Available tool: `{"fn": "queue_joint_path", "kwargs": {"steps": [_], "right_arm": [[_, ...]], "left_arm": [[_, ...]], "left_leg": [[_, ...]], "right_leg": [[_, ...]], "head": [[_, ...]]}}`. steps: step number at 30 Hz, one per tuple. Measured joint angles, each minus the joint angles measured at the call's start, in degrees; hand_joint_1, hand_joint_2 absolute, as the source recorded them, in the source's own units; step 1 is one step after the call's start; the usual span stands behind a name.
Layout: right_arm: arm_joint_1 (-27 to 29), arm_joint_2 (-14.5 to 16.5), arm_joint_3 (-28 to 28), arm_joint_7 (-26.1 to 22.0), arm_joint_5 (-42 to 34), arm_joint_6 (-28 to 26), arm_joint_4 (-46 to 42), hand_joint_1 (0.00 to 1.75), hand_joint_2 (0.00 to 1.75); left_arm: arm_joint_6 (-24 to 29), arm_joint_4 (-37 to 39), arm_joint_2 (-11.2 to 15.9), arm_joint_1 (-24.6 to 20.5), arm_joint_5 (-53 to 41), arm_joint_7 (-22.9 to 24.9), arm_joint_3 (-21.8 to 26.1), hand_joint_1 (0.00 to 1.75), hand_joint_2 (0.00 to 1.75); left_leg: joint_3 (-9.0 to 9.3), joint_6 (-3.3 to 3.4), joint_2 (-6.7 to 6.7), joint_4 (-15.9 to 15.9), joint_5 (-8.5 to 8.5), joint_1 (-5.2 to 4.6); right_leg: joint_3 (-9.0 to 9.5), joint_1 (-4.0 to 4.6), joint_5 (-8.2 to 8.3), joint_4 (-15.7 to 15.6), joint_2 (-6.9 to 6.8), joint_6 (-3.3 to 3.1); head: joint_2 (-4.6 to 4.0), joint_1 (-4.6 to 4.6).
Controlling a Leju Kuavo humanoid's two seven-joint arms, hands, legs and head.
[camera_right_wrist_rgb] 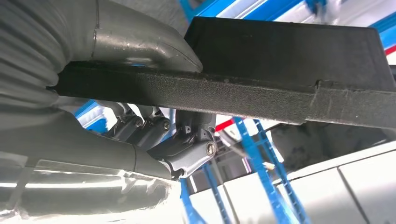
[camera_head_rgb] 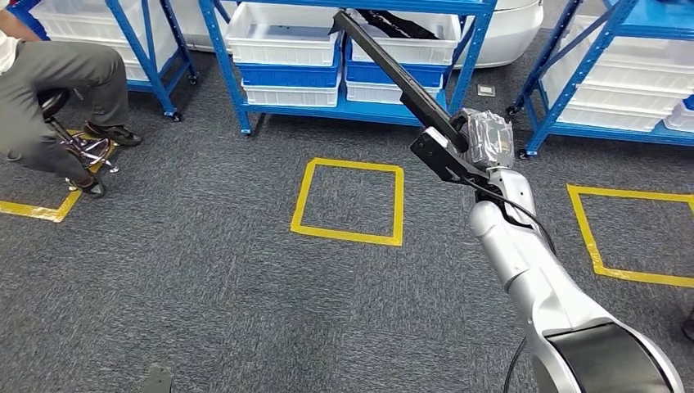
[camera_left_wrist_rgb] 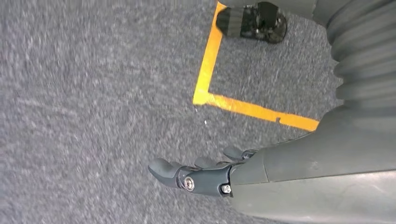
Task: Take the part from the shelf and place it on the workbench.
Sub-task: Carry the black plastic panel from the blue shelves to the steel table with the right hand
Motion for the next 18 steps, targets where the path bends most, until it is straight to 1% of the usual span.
{"fn": "queue_joint_path", "kwargs": {"steps": [1, 2, 3, 4, 5, 6, 7, 8, 9, 10, 11, 12, 13, 14, 15, 16, 17, 18], "right_arm": [[-0.02, 0.13, -0.01, 0.01, 0.02, 0.00, -0.08, 1.75, 1.75], [-0.08, 0.24, -0.03, 0.02, 0.03, 0.00, -0.17, 1.75, 1.75], [-0.15, 0.31, -0.04, 0.03, 0.04, 0.00, -0.28, 1.75, 1.75], [-0.29, 0.28, -0.06, 0.04, 0.04, 0.00, -0.33, 1.75, 1.75], [-0.41, 0.31, -0.07, 0.04, 0.05, -0.01, -0.41, 1.75, 1.75], [-0.48, 0.39, -0.08, 0.07, 0.05, -0.01, -0.48, 1.75, 1.75], [-0.48, 0.50, -0.08, 0.09, 0.05, -0.01, -0.53, 1.75, 1.75], [-0.43, 0.64, -0.08, 0.11, 0.06, 0.00, -0.57, 1.75, 1.75], [-0.34, 0.78, -0.08, 0.13, 0.06, 0.03, -0.57, 1.75, 1.75], [-0.25, 0.89, -0.08, 0.13, 0.07, 0.10, -0.56, 1.75, 1.75], [-0.19, 0.98, -0.08, 0.13, 0.08, 0.23, -0.56, 1.75, 1.75], [-0.16, 1.03, -0.08, 0.13, 0.10, 0.38, -0.55, 1.75, 1.75], [-0.19, 1.10, -0.08, 0.13, 0.15, 0.51, -0.55, 1.75, 1.75], [-0.26, 1.19, -0.08, 0.13, 0.22, 0.61, -0.56, 1.75, 1.75], [-0.34, 1.31, -0.08, 0.13, 0.30, 0.64, -0.56, 1.75, 1.75], [-0.43, 1.45, -0.08, 0.13, 0.37, 0.65, -0.57, 1.75, 1.75], [-0.50, 1.59, -0.07, 0.13, 0.40, 0.66, -0.57, 1.75, 1.75], [-0.55, 1.67, -0.07, 0.13, 0.44, 0.67, -0.57, 1.75, 1.75]], "left_arm": [[0.03, -0.04, 0.11, -0.02, -0.01, 0.02, 0.04, 0.00, 1.75], [0.07, -0.08, 0.20, -0.03, -0.01, 0.03, 0.07, 0.00, 1.75], [0.07, -0.08, 0.05, -0.05, -0.01, 0.04, 0.08, 0.00, 1.75], [0.07, -0.08, 0.02, -0.09, -0.01, 0.04, 0.08, 0.00, 1.75], [0.07, -0.08, 0.03, -0.10, 0.01, 0.05, 0.09, 0.00, 1.75], [0.07, -0.07, 0.06, -0.08, 0.00, 0.06, 0.10, 0.00, 1.75], [0.07, -0.07, 0.10, -0.05, 0.01, 0.07, 0.11, 0.00, 1.75], [0.08, -0.07, 0.19, -0.02, 0.03, 0.08, 0.13, 0.00, 1.75], [0.09, -0.06, 0.23, 0.02, 0.08, 0.08, 0.16, 0.00, 1.75], [0.12, -0.06, 0.29, 0.04, 0.15, 0.09, 0.20, 0.00, 1.75], [0.14, -0.06, 0.33, 0.06, 0.27, 0.09, 0.27, 0.00, 1.75], [0.16, -0.06, 0.35, 0.08, 0.40, 0.08, 0.37, 0.00, 1.75], [0.20, -0.06, 0.34, 0.09, 0.50, 0.07, 0.46, 0.00, 1.75], [0.22, -0.06, 0.35, 0.10, 0.59, 0.04, 0.59, 0.00, 1.75], [0.25, -0.06, 0.39, 0.15, 0.62, 0.02, 0.71, 0.00, 1.75], [0.30, -0.06, 0.43, 0.27, 0.62, -0.03, 0.81, 0.00, 1.75], [0.37, -0.05, 0.47, 0.41, 0.63, -0.08, 0.91, 0.00, 1.75], [0.48, -0.05, 0.48, 0.55, 0.66, -0.12, 0.97, 0.00, 1.75]], "left_leg": [[0.31, -0.73, 0.53, 0.14, -0.42, 0.01], [0.75, -1.27, 1.08, 0.02, -0.81, 0.01], [1.27, -1.68, 1.80, -0.34, -1.05, 0.11], [1.61, -1.98, 2.30, -0.54, -1.23, 0.32], [1.57, -2.19, 2.09, -0.11, -1.99, 0.53], [1.06, -2.23, 1.22, 1.34, -3.52, 0.64], [-0.08, -2.13, -0.30, 4.32, -5.95, 0.61], [-1.57, -1.90, -1.90, 8.27, -8.82, 0.38], [-3.23, -1.57, -3.01, 12.63, -11.45, 0.03], [-4.51, -1.21, -3.64, 16.15, -13.26, -0.32], [-4.89, -0.74, -3.88, 17.65, -13.88, -0.64], [-4.19, -0.14, -4.07, 16.95, -13.52, -0.94], [-2.23, 0.57, -4.47, 13.90, -12.31, -1.22], [0.28, 1.35, -5.45, 9.82, -10.89, -1.47], [2.30, 1.96, -6.70, 6.39, -9.55, -1.85], [3.60, 2.44, -7.77, 4.07, -8.54, -2.16], [4.01, 2.75, -8.34, 3.16, -7.94, -2.51], [3.86, 2.96, -8.19, 3.23, -7.50, -2.88]], "right_leg": [[0.87, 0.17, 0.30, -1.58, -0.81, -0.37], [0.92, 0.48, 0.28, -1.82, -0.87, -1.11], [0.85, 0.67, 0.40, -1.87, 0.07, -2.00], [0.76, 0.60, 0.71, -1.97, 0.92, -2.81], [0.66, 0.46, 1.22, -2.09, 1.74, -3.50], [0.51, 0.33, 1.82, -2.23, 2.53, -4.22], [0.35, 0.28, 2.46, -2.37, 3.25, -4.91], [-0.01, 0.47, 2.96, -2.41, 3.92, -5.38], [-0.41, 0.81, 3.42, -2.43, 4.66, -5.77], [-0.89, 1.19, 3.83, -2.43, 5.44, -5.98], [-1.41, 1.56, 4.24, -2.40, 6.24, -6.07], [-1.97, 1.88, 4.69, -2.38, 7.06, -6.08], [-2.50, 2.14, 5.17, -2.36, 7.86, -6.00], [-2.96, 2.30, 5.64, -2.32, 8.59, -5.88], [-3.35, 2.61, 6.06, -2.31, 9.26, -5.64], [-3.62, 2.78, 6.40, -2.28, 9.87, -5.39], [-3.81, 2.88, 6.71, -2.30, 10.46, -5.05], [-3.94, 2.98, 7.03, -2.44, 11.07, -4.67]], "head": [[0.00, -0.10], [-0.01, -0.15], [-0.01, -0.34], [0.00, -0.43], [0.00, -0.48], [0.00, -0.60], [0.00, -0.73], [0.00, -0.89], [-0.01, -0.96], [0.00, -1.03], [0.01, -1.06], [0.00, -1.02], [0.01, -1.04], [0.00, -1.05], [0.00, -0.98], [0.00, -0.88], [0.00, -0.75], [0.00, -0.67]]}}
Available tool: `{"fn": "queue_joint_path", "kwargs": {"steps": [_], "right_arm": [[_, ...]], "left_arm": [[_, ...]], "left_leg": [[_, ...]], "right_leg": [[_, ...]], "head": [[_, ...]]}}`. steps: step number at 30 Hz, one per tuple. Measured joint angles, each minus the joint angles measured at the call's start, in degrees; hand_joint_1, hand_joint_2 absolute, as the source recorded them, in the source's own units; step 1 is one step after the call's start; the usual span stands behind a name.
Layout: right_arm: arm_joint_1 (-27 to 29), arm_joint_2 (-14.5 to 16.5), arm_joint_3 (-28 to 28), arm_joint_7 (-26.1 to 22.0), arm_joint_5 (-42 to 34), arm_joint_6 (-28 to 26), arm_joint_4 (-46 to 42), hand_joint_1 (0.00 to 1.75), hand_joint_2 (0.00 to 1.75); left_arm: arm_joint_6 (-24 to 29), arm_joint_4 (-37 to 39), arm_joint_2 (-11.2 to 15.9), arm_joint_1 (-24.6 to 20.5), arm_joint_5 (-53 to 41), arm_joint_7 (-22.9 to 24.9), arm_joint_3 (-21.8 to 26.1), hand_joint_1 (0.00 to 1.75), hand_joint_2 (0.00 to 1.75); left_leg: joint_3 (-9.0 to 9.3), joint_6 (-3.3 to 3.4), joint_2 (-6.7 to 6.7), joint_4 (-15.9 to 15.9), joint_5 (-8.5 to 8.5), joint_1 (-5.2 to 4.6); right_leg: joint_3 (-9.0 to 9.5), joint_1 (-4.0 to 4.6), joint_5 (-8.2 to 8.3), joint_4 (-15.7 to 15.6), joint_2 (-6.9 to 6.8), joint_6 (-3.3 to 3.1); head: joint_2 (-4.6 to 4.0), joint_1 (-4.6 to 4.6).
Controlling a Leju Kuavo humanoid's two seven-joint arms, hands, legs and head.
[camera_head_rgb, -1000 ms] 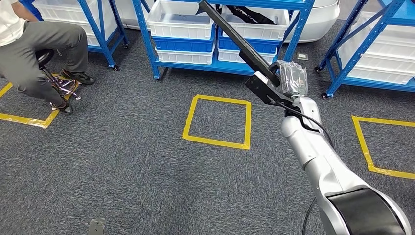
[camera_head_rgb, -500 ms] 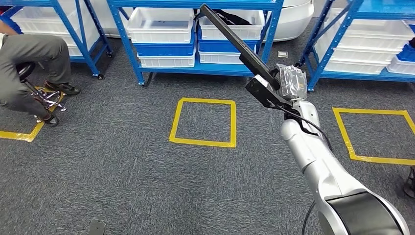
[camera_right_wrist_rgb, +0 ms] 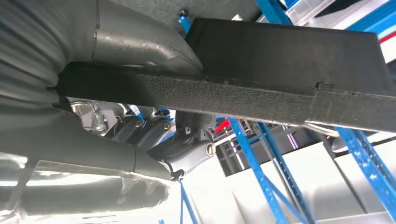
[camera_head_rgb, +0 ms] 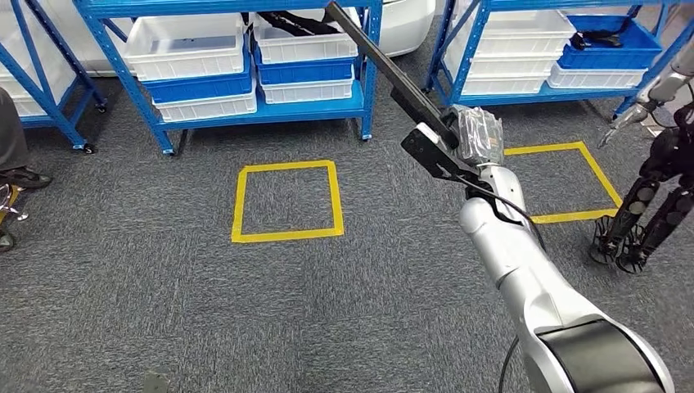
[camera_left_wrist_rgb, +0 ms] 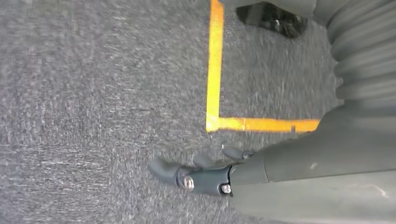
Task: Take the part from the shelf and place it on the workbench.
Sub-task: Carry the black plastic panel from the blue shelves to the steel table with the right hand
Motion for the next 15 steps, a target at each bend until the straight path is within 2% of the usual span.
{"fn": "queue_joint_path", "kwargs": {"steps": [1, 2, 3, 4, 5, 6, 7, 8, 9, 10, 11, 12, 13, 14, 15], "right_arm": [[-0.06, 0.01, 0.00, 0.01, 0.07, 0.02, 0.00, 1.75, 1.75], [-0.14, -0.08, -0.01, 0.02, 0.16, 0.03, 0.00, 1.75, 1.75], [-0.33, -0.24, -0.03, 0.03, 0.26, 0.05, 0.00, 1.75, 1.75], [-0.63, -0.37, -0.07, 0.06, 0.27, 0.06, 0.01, 1.75, 1.75], [-0.98, -0.46, -0.13, 0.08, 0.19, 0.07, 0.02, 1.75, 1.75], [-1.36, -0.56, -0.23, 0.11, 0.07, 0.14, 0.03, 1.75, 1.75], [-1.70, -0.74, -0.36, 0.15, -0.06, 0.30, 0.04, 1.75, 1.75], [-1.99, -1.06, -0.52, 0.20, -0.10, 0.58, 0.06, 1.75, 1.75], [-2.31, -1.55, -0.71, 0.27, -0.09, 0.88, 0.09, 1.75, 1.75], [-2.68, -2.13, -0.92, 0.36, -0.06, 1.11, 0.13, 1.75, 1.75], [-3.13, -2.73, -1.14, 0.43, -0.03, 1.26, 0.16, 1.75, 1.75], [-3.68, -3.36, -1.37, 0.48, -0.04, 1.31, 0.19, 1.75, 1.75], [-4.33, -3.98, -1.60, 0.48, -0.06, 1.45, 0.20, 1.75, 1.75], [-4.98, -4.60, -1.80, 0.45, -0.08, 1.67, 0.23, 1.75, 1.75], [-5.51, -5.28, -1.98, 0.38, -0.10, 1.93, 0.31, 1.75, 1.75]], "left_arm": [[0.10, -0.01, -0.08, 0.07, 0.02, -0.05, 0.03, 0.00, 1.75], [0.19, -0.01, -0.21, 0.05, 0.03, -0.08, 0.05, 0.00, 1.75], [0.25, -0.01, -0.37, 0.03, 0.03, -0.13, 0.06, 0.00, 1.75], [0.27, -0.01, -0.54, 0.05, 0.02, -0.18, 0.07, 0.00, 1.75], [0.28, -0.01, -0.65, 0.12, -0.01, -0.22, 0.08, 0.00, 1.75], [0.29, -0.01, -0.71, 0.22, -0.04, -0.23, 0.09, 0.00, 1.75], [0.28, -0.01, -0.74, 0.32, -0.09, -0.23, 0.09, 0.00, 1.75], [0.25, 0.00, -0.78, 0.37, -0.16, -0.22, 0.09, 0.00, 1.75], [0.19, 0.01, -0.84, 0.40, -0.26, -0.21, 0.09, 0.00, 1.75], [0.02, 0.01, -0.90, 0.40, -0.41, -0.21, 0.09, 0.00, 1.75], [-0.19, 0.01, -0.99, 0.39, -0.58, -0.22, 0.09, 0.00, 1.75], [-0.41, 0.01, -1.07, 0.38, -0.80, -0.24, 0.09, 0.00, 1.75], [-0.65, 0.01, -1.19, 0.35, -1.01, -0.25, 0.08, 0.00, 1.75], [-0.79, 0.01, -1.29, 0.33, -1.21, -0.23, 0.07, 0.00, 1.75], [-0.89, 0.01, -1.38, 0.32, -1.42, -0.19, 0.05, 0.00, 1.75]], "left_leg": [[0.00, 0.31, 0.62, -0.16, 0.44, -0.10], [0.01, 0.61, 1.35, -0.42, 0.94, -0.16], [-0.05, 1.00, 1.98, -0.72, 1.47, -0.16], [-0.23, 1.34, 2.68, -1.01, 1.99, -0.12], [-0.51, 1.58, 3.37, -1.14, 2.35, -0.16], [-0.86, 1.76, 4.08, -1.15, 2.55, -0.26], [-1.17, 1.81, 4.85, -1.13, 2.68, -0.32], [-1.39, 1.81, 5.55, -1.11, 2.78, -0.36], [-1.54, 1.77, 6.28, -1.10, 2.83, -0.37], [-1.59, 1.72, 6.97, -1.08, 2.84, -0.38], [-1.58, 1.65, 7.65, -1.08, 2.83, -0.40], [-1.52, 1.54, 8.30, -1.06, 2.77, -0.49], [-1.54, 1.32, 8.92, -1.04, 2.70, -0.72], [-1.54, 1.08, 9.50, -1.00, 2.62, -0.97], [-1.50, 0.81, 10.05, -0.97, 2.52, -1.20]], "right_leg": [[-0.17, 0.05, 0.34, -0.15, 0.67, 0.41], [-0.53, 0.08, 0.54, -0.11, 0.51, 0.68], [-1.23, 0.26, 0.13, 0.59, -0.54, 0.66], [-2.47, 0.42, -1.02, 2.63, -2.13, 0.45], [-4.09, 0.36, -2.74, 5.85, -4.06, 0.07], [-5.98, 0.34, -4.79, 10.14, -5.38, -0.19], [-7.68, 0.15, -6.53, 14.43, -6.01, -0.18], [-8.62, -0.03, -7.56, 17.34, -6.28, 0.06], [-8.48, -0.15, -7.89, 18.26, -6.46, 0.44], [-6.98, -0.23, -7.42, 16.53, -6.74, 0.88], [-4.43, -0.24, -6.43, 12.72, -7.40, 1.24], [-1.65, -0.11, -5.58, 7.97, -8.89, 1.36], [0.70, 0.23, -4.86, 4.08, -10.29, 1.23], [2.12, 0.56, -4.47, 1.57, -11.20, 0.90], [2.66, 0.86, -4.42, 0.51, -11.59, 0.54]], "head": [[-0.01, 0.05], [0.00, 0.04], [0.00, 0.11], [0.00, 0.31], [0.00, 0.52], [0.00, 0.72], [-0.01, 0.86], [-0.01, 0.89], [-0.01, 0.89], [-0.01, 0.92], [-0.01, 0.93], [-0.01, 0.97], [0.00, 0.95], [0.00, 0.89], [0.00, 0.82]]}}
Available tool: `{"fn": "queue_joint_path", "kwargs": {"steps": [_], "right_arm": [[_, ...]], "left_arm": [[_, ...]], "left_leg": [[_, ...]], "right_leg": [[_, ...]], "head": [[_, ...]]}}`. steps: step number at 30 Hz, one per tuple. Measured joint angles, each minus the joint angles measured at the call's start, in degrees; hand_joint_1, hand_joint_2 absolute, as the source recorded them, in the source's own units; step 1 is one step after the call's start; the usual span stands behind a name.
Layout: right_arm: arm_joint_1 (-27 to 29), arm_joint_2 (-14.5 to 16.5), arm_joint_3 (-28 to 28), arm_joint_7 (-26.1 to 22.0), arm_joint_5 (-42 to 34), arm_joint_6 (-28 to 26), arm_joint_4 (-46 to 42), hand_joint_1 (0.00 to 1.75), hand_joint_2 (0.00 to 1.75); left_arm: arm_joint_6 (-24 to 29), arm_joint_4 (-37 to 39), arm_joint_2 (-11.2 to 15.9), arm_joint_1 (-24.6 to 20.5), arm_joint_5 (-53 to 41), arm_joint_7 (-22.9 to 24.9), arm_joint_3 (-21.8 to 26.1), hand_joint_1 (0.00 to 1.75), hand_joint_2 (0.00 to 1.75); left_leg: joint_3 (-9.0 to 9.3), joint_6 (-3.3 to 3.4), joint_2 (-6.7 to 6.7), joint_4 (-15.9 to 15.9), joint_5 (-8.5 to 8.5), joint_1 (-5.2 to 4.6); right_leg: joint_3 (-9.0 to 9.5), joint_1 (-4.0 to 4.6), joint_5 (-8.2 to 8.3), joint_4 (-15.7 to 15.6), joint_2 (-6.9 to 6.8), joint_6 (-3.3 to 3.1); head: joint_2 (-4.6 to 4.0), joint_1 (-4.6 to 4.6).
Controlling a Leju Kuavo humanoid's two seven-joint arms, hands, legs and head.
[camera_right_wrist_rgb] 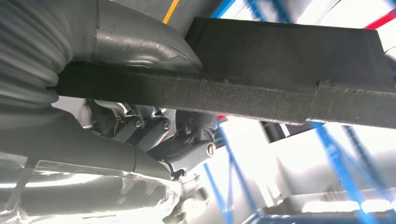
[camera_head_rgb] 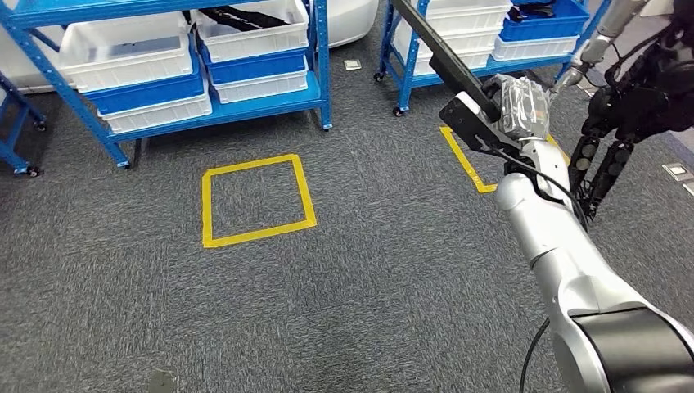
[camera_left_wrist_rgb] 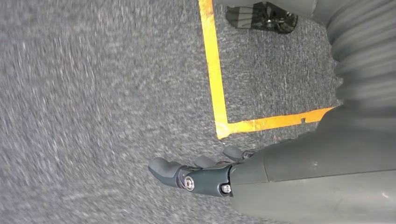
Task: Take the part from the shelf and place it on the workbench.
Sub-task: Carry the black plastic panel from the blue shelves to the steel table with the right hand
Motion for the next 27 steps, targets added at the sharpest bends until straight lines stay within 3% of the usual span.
{"fn": "queue_joint_path", "kwargs": {"steps": [1, 2, 4, 6, 7, 8, 9, 10, 12, 14, 16, 17, 18, 20, 22, 24, 25, 26, 27], "right_arm": [[-0.38, -0.73, -0.16, -0.08, -0.03, 0.24, 0.10, 1.75, 1.75], [-0.60, -1.42, -0.32, -0.14, -0.06, 0.37, 0.22, 1.75, 1.75], [-0.92, -2.33, -0.58, -0.18, -0.08, 0.45, 0.42, 1.75, 1.75], [-1.29, -2.62, -0.72, -0.17, -0.04, 0.54, 0.60, 1.75, 1.75], [-1.43, -2.74, -0.75, -0.15, 0.00, 0.60, 0.73, 1.75, 1.75], [-1.49, -2.83, -0.75, -0.09, 0.04, 0.67, 0.87, 1.75, 1.75], [-1.53, -2.95, -0.76, 0.01, 0.09, 0.74, 1.04, 1.75, 1.75], [-1.56, -3.11, -0.76, 0.11, 0.15, 0.81, 1.22, 1.75, 1.75], [-1.81, -3.37, -0.78, 0.27, 0.22, 0.90, 1.55, 1.75, 1.75], [-2.56, -3.49, -0.79, 0.47, 0.33, 1.01, 1.86, 1.75, 1.75], [-3.50, -3.72, -0.79, 0.76, 0.50, 1.13, 2.23, 1.75, 1.75], [-3.83, -3.93, -0.79, 0.91, 0.58, 1.18, 2.42, 1.75, 1.75], [-4.01, -4.24, -0.81, 1.02, 0.64, 1.21, 2.57, 1.75, 1.75], [-4.53, -4.80, -0.85, 1.16, 0.78, 1.29, 2.88, 1.75, 1.75], [-5.28, -5.01, -0.85, 1.21, 0.96, 1.37, 3.19, 1.75, 1.75], [-5.64, -5.08, -0.82, 1.21, 1.16, 1.42, 3.56, 1.75, 1.75], [-5.67, -5.21, -0.81, 1.20, 1.24, 1.43, 3.76, 1.75, 1.75], [-5.71, -5.38, -0.80, 1.14, 1.28, 1.45, 3.95, 1.75, 1.75], [-5.84, -5.60, -0.79, 1.06, 1.28, 1.47, 4.09, 1.75, 1.75]], "left_arm": [[-0.08, -0.01, -0.08, -0.02, -0.14, 0.04, -0.01, 0.00, 1.75], [-0.10, -0.01, -0.12, -0.05, -0.26, 0.08, -0.02, 0.00, 1.75], [-0.13, -0.02, -0.19, -0.16, -0.38, 0.09, -0.03, 0.00, 1.75], [-0.15, -0.02, -0.22, -0.14, -0.44, 0.10, -0.04, 0.00, 1.75], [-0.15, -0.01, -0.23, -0.09, -0.47, 0.11, -0.05, 0.00, 1.75], [-0.15, -0.01, -0.23, -0.06, -0.49, 0.14, -0.05, 0.00, 1.75], [-0.14, -0.01, -0.23, -0.06, -0.52, 0.19, -0.06, 0.00, 1.75], [-0.13, -0.01, -0.23, -0.07, -0.57, 0.23, -0.06, 0.00, 1.75], [-0.12, -0.02, -0.21, -0.10, -0.62, 0.32, -0.06, 0.00, 1.75], [-0.09, -0.01, -0.19, -0.08, -0.49, 0.39, -0.04, 0.00, 1.75], [-0.03, 0.01, -0.23, -0.06, -0.35, 0.44, -0.04, 0.00, 1.75], [0.02, 0.01, -0.26, -0.08, -0.32, 0.45, -0.03, 0.00, 1.75], [0.04, 0.00, -0.34, -0.13, -0.29, 0.46, -0.03, 0.00, 1.75], [0.08, -0.01, -0.48, -0.23, -0.25, 0.46, -0.02, 0.00, 1.75], [0.02, 0.00, -0.54, -0.16, -0.24, 0.47, 0.00, 0.00, 1.75], [-0.19, 0.01, -0.55, -0.08, -0.26, 0.50, 0.01, 0.00, 1.75], [-0.36, 0.01, -0.58, -0.08, -0.30, 0.52, 0.01, 0.00, 1.75], [-0.50, 0.01, -0.62, -0.10, -0.35, 0.54, 0.00, 0.00, 1.75], [-0.62, 0.01, -0.68, -0.12, -0.43, 0.55, 0.00, 0.00, 1.75]], "left_leg": [[0.06, -0.26, 0.57, 0.00, -0.10, -0.16], [0.17, -0.53, 0.97, 0.06, -0.28, -0.13], [-0.24, -1.23, -0.73, 1.46, -1.60, 0.26], [-2.71, -1.86, -4.21, 7.37, -5.15, 0.76], [-4.56, -2.06, -5.28, 11.56, -7.19, 0.90], [-6.32, -2.23, -5.71, 15.27, -8.58, 0.98], [-7.45, -2.36, -5.84, 17.35, -8.84, 1.07], [-7.60, -2.42, -5.90, 17.20, -7.86, 1.21], [-5.24, -2.41, -6.80, 10.98, -3.28, 1.66], [-2.60, -2.27, -9.41, 4.19, -0.15, 2.13], [-2.03, -2.01, -10.53, 2.09, 0.09, 2.05], [-2.00, -1.73, -9.91, 1.77, 0.17, 1.86], [-1.92, -1.30, -9.22, 1.45, 0.45, 1.84], [-1.55, -0.22, -7.89, 0.43, 1.20, 1.81], [-1.50, 0.43, -6.46, -0.05, 1.62, 1.52], [-1.63, 0.52, -4.90, -0.05, 1.66, 1.26], [-1.65, 0.52, -4.13, -0.04, 1.65, 1.20], [-1.64, 0.50, -3.40, -0.02, 1.64, 1.17], [-1.61, 0.44, -2.67, -0.01, 1.60, 1.14]], "right_leg": [[0.09, 0.19, 0.12, 0.00, 0.65, -0.24], [0.05, -0.23, 0.23, -0.11, 1.42, -0.46], [0.15, -1.11, 0.44, -0.35, 2.74, -0.98], [0.17, -1.62, 0.64, -0.45, 4.20, -1.56], [0.15, -1.66, 0.70, -0.43, 5.00, -1.77], [0.14, -1.65, 0.72, -0.40, 5.85, -1.80], [0.14, -1.65, 0.75, -0.33, 6.72, -1.83], [0.15, -1.68, 0.75, -0.20, 7.58, -1.82], [0.14, -1.76, 0.73, 0.19, 9.31, -1.79], [-0.30, -1.65, 0.80, 0.59, 10.88, -1.44], [-1.17, -1.71, 1.24, 0.60, 12.30, -0.59], [-1.51, -1.78, 1.57, 0.42, 13.03, -0.08], [-1.86, -1.75, 1.77, 0.27, 13.13, 0.36], [-3.20, -1.43, 0.93, 2.04, 10.26, 0.66], [-6.53, -1.40, -1.96, 8.74, 6.33, 0.37], [-9.86, -1.59, -4.56, 16.14, 5.31, 0.47], [-10.21, -1.66, -4.87, 17.40, 5.20, 0.76], [-9.23, -1.70, -4.36, 16.12, 4.99, 1.17], [-6.93, -1.72, -3.19, 12.36, 4.27, 1.57]], "head": [[-0.01, -0.06], [-0.01, -0.08], [-0.01, -0.11], [-0.01, -0.24], [-0.02, -0.29], [-0.01, -0.33], [-0.01, -0.33], [0.00, -0.34], [0.00, -0.34], [0.00, -0.23], [0.00, -0.26], [-0.01, -0.32], [-0.02, -0.38], [-0.01, -0.20], [-0.01, 0.09], [0.00, 0.25], [0.00, 0.24], [0.00, 0.27], [0.00, 0.27]]}}
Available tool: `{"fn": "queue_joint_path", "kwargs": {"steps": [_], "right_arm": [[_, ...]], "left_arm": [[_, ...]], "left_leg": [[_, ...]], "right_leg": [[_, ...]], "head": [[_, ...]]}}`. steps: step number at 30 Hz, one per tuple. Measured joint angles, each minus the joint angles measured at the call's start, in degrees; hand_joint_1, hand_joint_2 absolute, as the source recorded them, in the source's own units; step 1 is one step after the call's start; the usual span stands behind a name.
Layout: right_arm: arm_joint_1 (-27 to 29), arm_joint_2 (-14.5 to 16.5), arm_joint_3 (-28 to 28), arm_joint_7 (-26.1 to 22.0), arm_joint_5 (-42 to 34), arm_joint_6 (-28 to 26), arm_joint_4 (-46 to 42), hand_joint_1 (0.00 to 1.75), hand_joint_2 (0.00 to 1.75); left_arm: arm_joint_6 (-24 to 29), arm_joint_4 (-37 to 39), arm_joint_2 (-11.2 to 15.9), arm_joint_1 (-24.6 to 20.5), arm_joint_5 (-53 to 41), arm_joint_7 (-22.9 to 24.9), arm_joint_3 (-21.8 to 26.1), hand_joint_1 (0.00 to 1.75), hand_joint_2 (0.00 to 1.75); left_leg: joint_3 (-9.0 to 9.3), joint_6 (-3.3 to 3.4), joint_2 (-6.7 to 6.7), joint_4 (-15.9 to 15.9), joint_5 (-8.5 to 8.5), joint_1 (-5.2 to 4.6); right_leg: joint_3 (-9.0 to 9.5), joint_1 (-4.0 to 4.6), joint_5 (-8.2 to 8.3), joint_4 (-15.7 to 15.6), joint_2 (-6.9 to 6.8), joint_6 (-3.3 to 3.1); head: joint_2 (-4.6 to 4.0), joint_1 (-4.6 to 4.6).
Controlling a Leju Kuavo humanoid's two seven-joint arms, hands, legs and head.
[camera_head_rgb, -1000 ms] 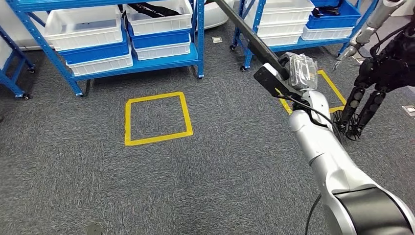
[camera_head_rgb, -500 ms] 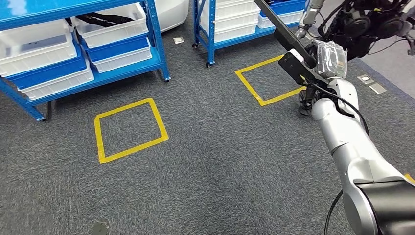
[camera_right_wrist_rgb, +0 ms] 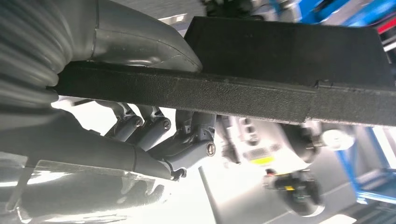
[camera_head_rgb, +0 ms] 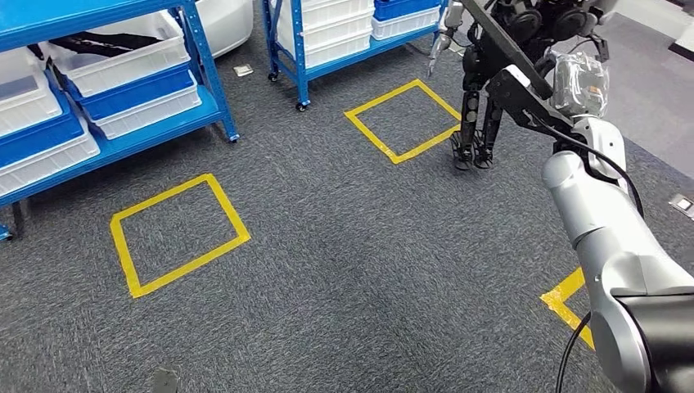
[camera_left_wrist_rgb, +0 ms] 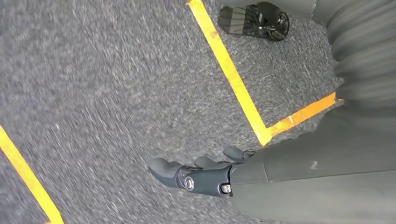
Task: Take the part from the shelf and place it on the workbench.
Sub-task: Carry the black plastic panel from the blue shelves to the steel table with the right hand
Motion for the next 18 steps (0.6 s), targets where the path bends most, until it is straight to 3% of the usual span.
{"fn": "queue_joint_path", "kwargs": {"steps": [2, 4, 6, 7, 9, 11, 13, 14, 15, 16, 18], "right_arm": [[-0.61, -0.38, 0.00, -0.20, -0.08, 0.02, 0.12, 1.75, 1.75], [-1.25, -0.67, 0.00, -0.32, -0.18, 0.02, 0.19, 1.75, 1.75], [-1.41, -1.27, 0.00, -0.37, -0.30, 0.03, 0.27, 1.75, 1.75], [-1.36, -1.68, 0.00, -0.37, -0.38, 0.09, 0.28, 1.75, 1.75], [-1.28, -2.35, 0.00, -0.36, -0.63, 0.41, 0.23, 1.75, 1.75], [-1.13, -2.63, 0.00, -0.39, -0.98, 0.76, 0.13, 1.75, 1.75], [-0.88, -2.77, 0.01, -0.44, -1.20, 1.02, 0.06, 1.75, 1.75], [-0.73, -2.86, 0.01, -0.46, -1.22, 1.15, 0.03, 1.75, 1.75], [-0.59, -2.99, 0.02, -0.47, -1.23, 1.25, -0.04, 1.75, 1.75], [-0.48, -3.11, 0.03, -0.48, -1.23, 1.30, -0.15, 1.75, 1.75], [-0.56, -3.35, 0.04, -0.48, -1.28, 1.33, -0.40, 1.75, 1.75]], "left_arm": [[-0.10, 0.00, -0.09, -0.05, -0.21, 0.01, -0.01, 0.00, 1.75], [-0.14, 0.00, -0.16, -0.08, -0.43, 0.07, -0.02, 0.00, 1.75], [-0.16, -0.01, -0.21, -0.15, -0.67, 0.28, -0.03, 0.00, 1.75], [-0.17, -0.01, -0.21, -0.25, -0.84, 0.45, -0.03, 0.00, 1.75], [-0.17, -0.02, -0.22, -0.39, -1.13, 0.79, -0.04, 0.00, 1.75], [-0.19, -0.01, -0.23, -0.31, -1.25, 0.95, -0.04, 0.00, 1.75], [-0.19, 0.00, -0.23, -0.23, -1.31, 0.99, -0.04, 0.00, 1.75], [-0.19, 0.00, -0.22, -0.25, -1.34, 0.99, -0.04, 0.00, 1.75], [-0.19, 0.00, -0.22, -0.27, -1.37, 0.99, -0.04, 0.00, 1.75], [-0.19, 0.00, -0.21, -0.31, -1.39, 0.99, -0.04, 0.00, 1.75], [-0.20, 0.00, -0.19, -0.41, -1.41, 0.99, -0.05, 0.00, 1.75]], "left_leg": [[0.07, -0.29, 1.38, 0.04, -0.13, -0.29], [0.17, -0.82, 2.68, 0.07, -0.30, -0.75], [0.34, -1.33, 3.90, 0.10, -0.48, -0.91], [0.26, -1.62, 3.55, 0.38, -0.82, -0.77], [-0.95, -2.15, 0.70, 3.44, -3.05, -0.31], [-4.02, -2.45, -2.40, 10.77, -7.05, -0.03], [-6.81, -2.55, -3.15, 17.02, -9.19, 0.00], [-7.03, -2.54, -3.22, 17.36, -8.62, 0.07], [-6.18, -2.50, -3.33, 15.43, -7.00, 0.19], [-4.53, -2.47, -3.79, 11.74, -4.72, 0.42], [-1.49, -2.46, -6.18, 4.84, -1.89, 0.94]], "right_leg": [[5.21, 0.31, 2.26, -8.80, -3.19, 0.22], [7.20, 0.97, 3.20, -12.64, -4.87, -0.37], [6.93, 1.19, 3.52, -12.77, -3.56, -0.94], [6.94, 0.78, 3.67, -12.84, -2.86, -1.18], [7.02, -0.09, 3.94, -12.98, -1.46, -1.99], [7.02, -0.27, 4.08, -12.97, 0.05, -2.63], [7.01, -0.11, 4.13, -12.85, 1.85, -2.74], [7.00, -0.10, 4.13, -12.71, 2.80, -2.74], [7.01, -0.13, 4.12, -12.52, 3.77, -2.72], [6.98, -0.17, 4.10, -12.28, 4.69, -2.70], [6.58, -0.03, 4.11, -11.80, 6.33, -2.44]], "head": [[0.00, 0.06], [-0.01, 0.04], [-0.01, -0.03], [-0.01, -0.10], [-0.01, -0.22], [-0.01, -0.32], [-0.01, -0.35], [-0.01, -0.39], [-0.01, -0.41], [-0.01, -0.44], [-0.02, -0.38]]}}
